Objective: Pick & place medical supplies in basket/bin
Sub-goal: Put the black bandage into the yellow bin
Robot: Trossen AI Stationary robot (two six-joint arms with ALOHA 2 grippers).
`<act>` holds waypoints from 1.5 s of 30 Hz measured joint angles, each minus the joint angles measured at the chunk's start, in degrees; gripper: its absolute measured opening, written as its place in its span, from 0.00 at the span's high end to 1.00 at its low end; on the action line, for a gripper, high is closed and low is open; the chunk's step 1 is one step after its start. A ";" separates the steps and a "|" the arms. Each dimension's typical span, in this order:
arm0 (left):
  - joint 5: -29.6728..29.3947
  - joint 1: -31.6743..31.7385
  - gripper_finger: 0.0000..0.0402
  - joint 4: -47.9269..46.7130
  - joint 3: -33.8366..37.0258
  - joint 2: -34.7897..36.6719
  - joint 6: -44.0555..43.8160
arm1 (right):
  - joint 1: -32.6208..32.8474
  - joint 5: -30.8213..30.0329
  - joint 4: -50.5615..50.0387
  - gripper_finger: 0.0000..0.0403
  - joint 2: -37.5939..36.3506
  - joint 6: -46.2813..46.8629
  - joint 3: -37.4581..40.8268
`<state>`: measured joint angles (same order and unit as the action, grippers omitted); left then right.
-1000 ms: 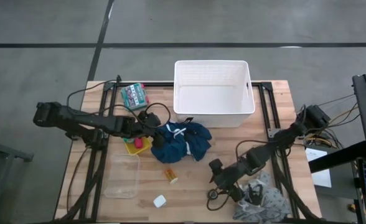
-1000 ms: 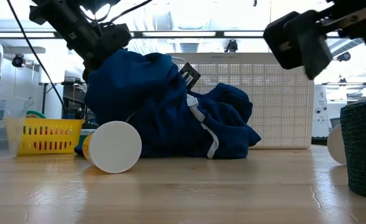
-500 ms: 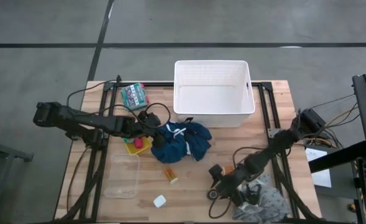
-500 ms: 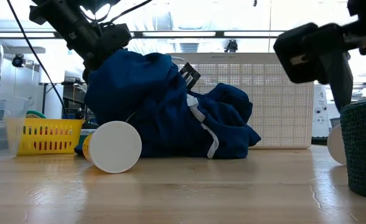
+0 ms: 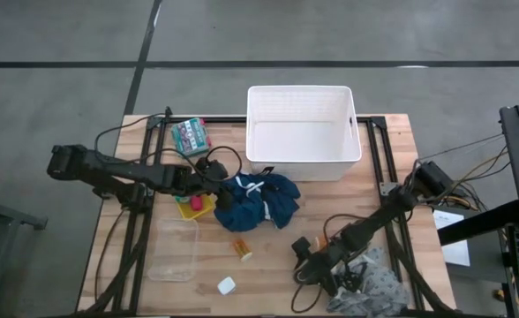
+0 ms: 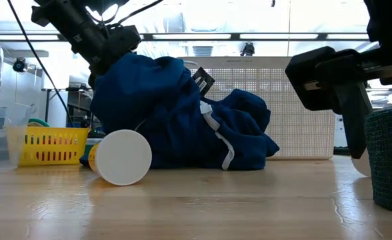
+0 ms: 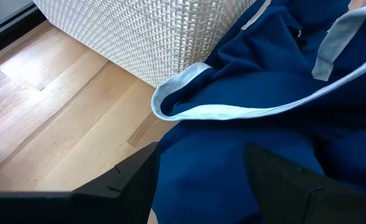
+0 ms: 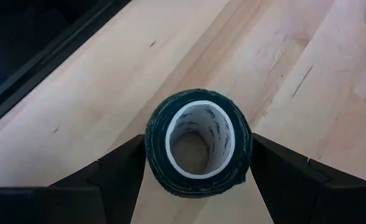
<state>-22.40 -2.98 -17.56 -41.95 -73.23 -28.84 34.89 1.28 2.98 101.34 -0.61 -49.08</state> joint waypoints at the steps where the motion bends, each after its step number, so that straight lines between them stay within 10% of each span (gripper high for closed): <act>1: -0.01 -0.01 0.41 0.02 0.00 0.00 0.00 | -0.02 0.00 0.16 0.33 0.10 -0.03 0.00; 27: -0.01 -0.01 0.41 0.02 0.00 0.00 0.00 | -0.02 -0.38 1.90 0.54 -2.55 0.03 -0.08; 37: 0.01 -0.01 0.41 -0.01 0.00 0.00 0.00 | -0.15 -23.95 5.17 0.53 -13.07 -5.47 -0.31; 45: -0.01 -0.01 0.41 -0.01 0.00 0.00 0.00 | -2.42 -25.30 14.66 0.53 -15.84 -7.42 -0.33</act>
<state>-22.40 -2.98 -17.56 -41.95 -73.23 -28.84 32.47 -24.02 17.65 85.49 -8.04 -49.41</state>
